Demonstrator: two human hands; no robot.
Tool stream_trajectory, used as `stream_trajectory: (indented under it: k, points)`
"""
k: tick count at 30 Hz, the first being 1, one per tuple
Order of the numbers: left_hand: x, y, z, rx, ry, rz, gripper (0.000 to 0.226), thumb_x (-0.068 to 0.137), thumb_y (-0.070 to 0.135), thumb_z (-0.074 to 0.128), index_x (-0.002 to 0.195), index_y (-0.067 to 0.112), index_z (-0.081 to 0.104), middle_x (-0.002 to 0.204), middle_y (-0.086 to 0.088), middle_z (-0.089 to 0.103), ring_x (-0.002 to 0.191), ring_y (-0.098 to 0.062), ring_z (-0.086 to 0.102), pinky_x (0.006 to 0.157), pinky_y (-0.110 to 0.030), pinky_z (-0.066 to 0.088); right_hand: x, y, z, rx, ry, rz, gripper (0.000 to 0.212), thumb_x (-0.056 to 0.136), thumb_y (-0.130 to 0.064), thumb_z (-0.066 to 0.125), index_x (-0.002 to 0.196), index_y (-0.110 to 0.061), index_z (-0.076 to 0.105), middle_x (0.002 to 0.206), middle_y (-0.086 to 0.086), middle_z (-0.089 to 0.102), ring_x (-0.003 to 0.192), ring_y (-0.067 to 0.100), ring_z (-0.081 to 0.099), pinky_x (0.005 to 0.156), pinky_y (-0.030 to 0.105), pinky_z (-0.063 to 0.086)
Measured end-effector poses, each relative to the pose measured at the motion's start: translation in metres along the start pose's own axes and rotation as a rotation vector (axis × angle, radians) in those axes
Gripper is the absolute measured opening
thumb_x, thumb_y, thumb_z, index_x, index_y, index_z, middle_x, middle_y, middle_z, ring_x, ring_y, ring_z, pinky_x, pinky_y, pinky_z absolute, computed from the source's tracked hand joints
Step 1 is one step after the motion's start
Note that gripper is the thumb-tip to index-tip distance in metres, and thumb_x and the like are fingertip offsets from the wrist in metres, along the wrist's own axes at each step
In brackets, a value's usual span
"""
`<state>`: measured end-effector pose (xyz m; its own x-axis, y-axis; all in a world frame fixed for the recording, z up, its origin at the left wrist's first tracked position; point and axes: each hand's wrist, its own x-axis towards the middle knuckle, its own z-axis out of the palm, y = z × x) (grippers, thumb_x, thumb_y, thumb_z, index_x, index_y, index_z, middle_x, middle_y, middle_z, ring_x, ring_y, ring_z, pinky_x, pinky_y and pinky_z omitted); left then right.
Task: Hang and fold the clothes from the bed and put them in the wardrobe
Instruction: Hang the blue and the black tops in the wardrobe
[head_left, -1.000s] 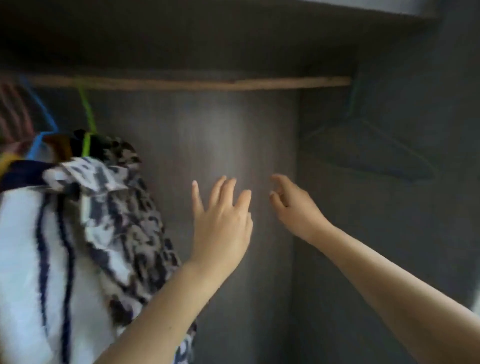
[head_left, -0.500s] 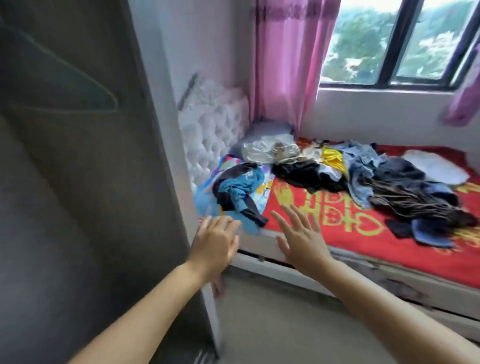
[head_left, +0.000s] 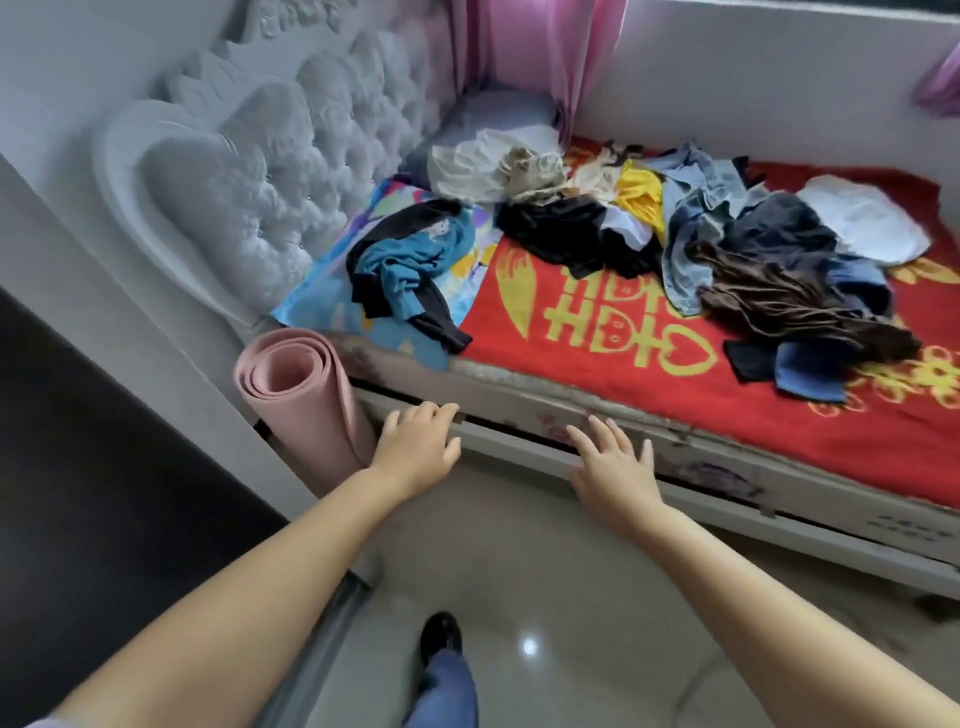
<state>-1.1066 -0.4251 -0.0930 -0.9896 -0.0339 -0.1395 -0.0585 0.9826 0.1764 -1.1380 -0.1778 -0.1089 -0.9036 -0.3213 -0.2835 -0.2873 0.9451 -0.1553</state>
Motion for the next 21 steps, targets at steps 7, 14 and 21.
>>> stream_trajectory:
  k: [7,14,21]
  points:
    - [0.089,-0.036,0.010,-0.021,0.034,-0.069,0.046,0.098,0.033,0.041,0.141,0.019,0.036,0.140,-0.002,0.041,0.131,-0.021,0.036,0.113,-0.044,0.021,0.113,-0.027,-0.006,0.053,0.005,-0.095,0.043,0.102,-0.028,0.031,0.145,-0.024,0.033,0.160,0.007,0.012,0.148,0.023,0.003,0.115,0.060,0.002]
    - [0.212,-0.088,-0.027,-0.133,0.047,-0.180,0.048,0.100,0.034,0.037,0.146,0.020,0.030,0.148,-0.004,0.035,0.136,-0.023,0.031,0.116,-0.047,0.014,0.243,-0.048,-0.053,0.064,0.057,-0.086,0.045,0.101,-0.031,0.034,0.146,-0.031,0.030,0.160,0.002,0.012,0.148,0.021,0.001,0.115,0.058,0.001]
    - [0.297,-0.134,-0.041,-0.165,-0.015,-0.246,0.046,0.100,0.035,0.036,0.143,0.021,0.032,0.145,-0.003,0.037,0.132,-0.022,0.036,0.115,-0.047,0.016,0.347,-0.064,-0.075,0.067,-0.042,-0.097,0.045,0.102,-0.033,0.033,0.147,-0.031,0.029,0.160,0.002,0.013,0.148,0.023,0.005,0.116,0.058,0.005]
